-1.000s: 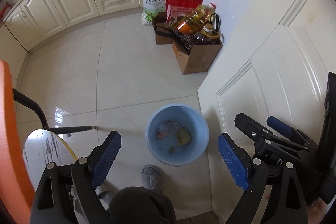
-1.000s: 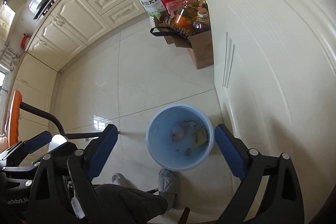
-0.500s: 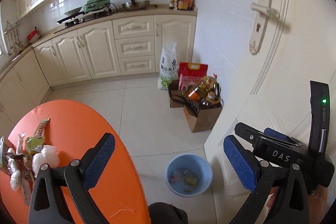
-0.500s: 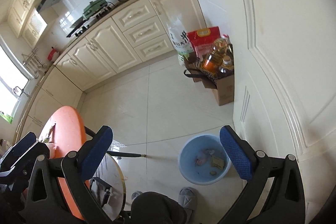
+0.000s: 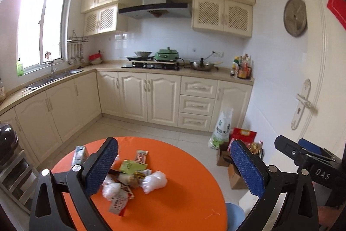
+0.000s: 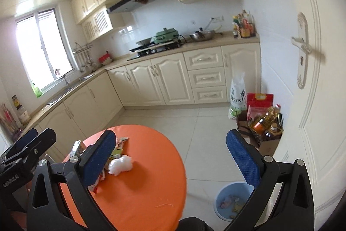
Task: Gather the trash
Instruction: 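Return both tools to the orange table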
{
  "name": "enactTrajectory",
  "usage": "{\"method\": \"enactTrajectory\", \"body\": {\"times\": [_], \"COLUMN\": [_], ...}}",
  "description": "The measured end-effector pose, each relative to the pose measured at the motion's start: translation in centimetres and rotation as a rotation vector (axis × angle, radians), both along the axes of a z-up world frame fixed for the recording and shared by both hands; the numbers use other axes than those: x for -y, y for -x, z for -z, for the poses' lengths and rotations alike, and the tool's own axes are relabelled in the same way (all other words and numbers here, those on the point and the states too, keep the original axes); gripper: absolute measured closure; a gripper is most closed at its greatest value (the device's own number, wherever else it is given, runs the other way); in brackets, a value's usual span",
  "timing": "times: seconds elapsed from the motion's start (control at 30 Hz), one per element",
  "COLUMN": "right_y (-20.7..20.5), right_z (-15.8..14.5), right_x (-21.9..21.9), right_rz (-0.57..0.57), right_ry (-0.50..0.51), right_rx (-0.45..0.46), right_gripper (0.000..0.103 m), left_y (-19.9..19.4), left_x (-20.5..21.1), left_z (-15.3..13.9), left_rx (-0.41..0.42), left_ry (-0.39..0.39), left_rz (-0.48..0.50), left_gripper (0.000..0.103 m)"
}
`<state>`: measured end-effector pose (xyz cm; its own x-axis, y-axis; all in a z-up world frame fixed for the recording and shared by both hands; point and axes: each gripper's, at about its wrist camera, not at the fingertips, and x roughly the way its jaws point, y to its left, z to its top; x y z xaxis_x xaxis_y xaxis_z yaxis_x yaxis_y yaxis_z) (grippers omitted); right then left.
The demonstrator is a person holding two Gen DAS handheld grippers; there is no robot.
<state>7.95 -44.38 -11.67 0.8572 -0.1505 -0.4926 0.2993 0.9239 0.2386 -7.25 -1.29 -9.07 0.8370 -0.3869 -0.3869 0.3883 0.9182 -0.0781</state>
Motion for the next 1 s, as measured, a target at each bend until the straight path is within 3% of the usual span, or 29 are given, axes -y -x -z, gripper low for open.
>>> {"method": "enactTrajectory", "body": {"times": [0.1, 0.3, 0.53, 0.8, 1.0], "right_y": [-0.1, -0.8, -2.0, -3.6, -4.4], "right_z": [-2.3, -4.8, -3.6, 0.0, 1.5], "right_x": [-4.5, -12.0, -17.1, -17.5, -15.7], "right_rz": [-0.069, -0.182, -0.291, -0.331, -0.312], "right_ry": [0.048, 0.119, 0.191, 0.186, 0.189], "right_rx": [0.048, 0.102, 0.096, 0.010, -0.025], "right_gripper": [0.000, 0.000, 0.000, 0.000, 0.000], "left_y": [2.8, 8.8, 11.8, 14.7, 12.6], "left_x": [-4.2, -7.9, -6.1, -6.4, -4.5], "left_z": [-0.1, 2.2, 4.0, 5.9, 5.7], "left_rx": [0.015, 0.040, 0.010, -0.058, -0.109], "left_ry": [0.013, 0.036, 0.015, -0.002, -0.018], "left_rz": [-0.063, -0.185, -0.291, -0.320, -0.310], "left_gripper": [0.001, 0.001, 0.001, 0.001, 0.001]}}
